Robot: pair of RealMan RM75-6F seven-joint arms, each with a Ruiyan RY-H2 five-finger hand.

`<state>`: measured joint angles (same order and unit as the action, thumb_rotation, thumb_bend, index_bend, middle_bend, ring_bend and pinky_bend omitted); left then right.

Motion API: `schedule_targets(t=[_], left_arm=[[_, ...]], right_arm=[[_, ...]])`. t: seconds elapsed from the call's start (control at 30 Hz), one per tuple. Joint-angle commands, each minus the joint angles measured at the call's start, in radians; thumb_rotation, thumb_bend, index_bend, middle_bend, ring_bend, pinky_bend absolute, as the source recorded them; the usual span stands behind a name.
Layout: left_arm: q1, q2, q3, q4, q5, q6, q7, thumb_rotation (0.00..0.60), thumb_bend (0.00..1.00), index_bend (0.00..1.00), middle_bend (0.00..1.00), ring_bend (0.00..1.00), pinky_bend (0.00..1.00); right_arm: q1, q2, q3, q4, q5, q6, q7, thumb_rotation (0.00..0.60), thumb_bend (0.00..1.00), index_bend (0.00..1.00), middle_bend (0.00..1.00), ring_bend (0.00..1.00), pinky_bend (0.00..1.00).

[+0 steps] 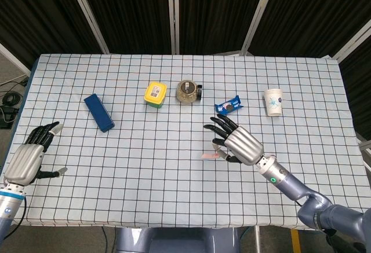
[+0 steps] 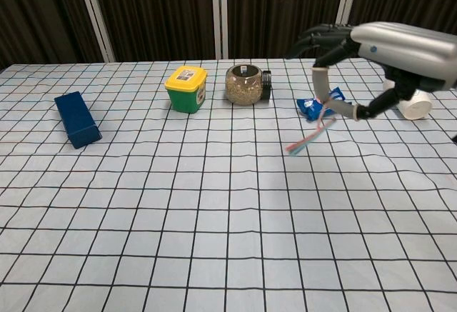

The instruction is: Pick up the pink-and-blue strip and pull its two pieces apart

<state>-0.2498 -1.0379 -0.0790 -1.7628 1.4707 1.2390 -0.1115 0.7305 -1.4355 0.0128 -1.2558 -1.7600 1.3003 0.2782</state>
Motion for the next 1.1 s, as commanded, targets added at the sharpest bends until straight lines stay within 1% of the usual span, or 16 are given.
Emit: schedule_targets(t=[0.03,0.1,0.17,0.27,0.33,0.47,0.6,0.7,0.73,0.9,1.1], left_arm=[[-0.053,-0.023,-0.016,-0.004,0.018,-0.056,-0.087,0.6,0.0,0.02,0.0,0.0,0.0],[-0.091,-0.031,-0.027,-0.011,0.014,-0.105,-0.135,0.6,0.0,0.04,0.0,0.0,0.0],[-0.13,-0.045,-0.043,-0.014,0.003,-0.147,-0.149,0.6,0.0,0.08,0.0,0.0,0.0],[-0.199,-0.096,-0.08,-0.011,-0.026,-0.21,-0.16,0.6,0.0,0.19,0.0,0.0,0.0],[-0.235,-0.12,-0.096,-0.013,-0.05,-0.247,-0.159,0.6,0.0,0.25,0.0,0.0,0.0],[-0.285,-0.159,-0.122,-0.009,-0.091,-0.289,-0.131,0.6,0.0,0.35,0.0,0.0,0.0],[-0.336,-0.208,-0.152,-0.024,-0.171,-0.335,-0.111,0.6,0.0,0.39,0.0,0.0,0.0],[-0.365,-0.238,-0.167,-0.026,-0.219,-0.352,-0.081,0.6,0.05,0.41,0.0,0.0,0.0],[-0.381,-0.256,-0.177,-0.028,-0.248,-0.363,-0.071,0.6,0.08,0.42,0.0,0.0,0.0],[-0.457,-0.313,-0.21,-0.02,-0.402,-0.405,0.011,0.6,0.12,0.45,0.0,0.0,0.0],[-0.519,-0.369,-0.206,-0.041,-0.551,-0.386,0.13,0.6,0.14,0.48,0.0,0.0,0.0]], right_arm=[[0.054,0.081,0.076,-0.175,0.092,-0.113,-0.126,0.6,0.4,0.68,0.15,0.0,0.0],[0.068,0.094,0.103,-0.238,0.127,-0.146,-0.176,0.6,0.4,0.69,0.15,0.0,0.0],[0.081,0.102,0.13,-0.292,0.169,-0.178,-0.227,0.6,0.4,0.69,0.15,0.0,0.0],[0.099,0.096,0.176,-0.363,0.262,-0.229,-0.308,0.6,0.4,0.69,0.15,0.0,0.0],[0.106,0.093,0.194,-0.394,0.314,-0.253,-0.352,0.6,0.4,0.69,0.15,0.0,0.0],[0.111,0.081,0.214,-0.432,0.384,-0.273,-0.394,0.6,0.4,0.69,0.15,0.0,0.0],[0.113,0.065,0.228,-0.461,0.44,-0.278,-0.439,0.6,0.4,0.69,0.15,0.0,0.0],[0.114,0.055,0.233,-0.473,0.474,-0.28,-0.464,0.6,0.4,0.7,0.15,0.0,0.0],[0.114,0.049,0.237,-0.479,0.492,-0.28,-0.473,0.6,0.4,0.7,0.15,0.0,0.0],[0.115,0.031,0.253,-0.506,0.558,-0.275,-0.504,0.6,0.4,0.7,0.15,0.0,0.0],[0.119,0.022,0.271,-0.53,0.611,-0.265,-0.531,0.6,0.41,0.7,0.15,0.0,0.0]])
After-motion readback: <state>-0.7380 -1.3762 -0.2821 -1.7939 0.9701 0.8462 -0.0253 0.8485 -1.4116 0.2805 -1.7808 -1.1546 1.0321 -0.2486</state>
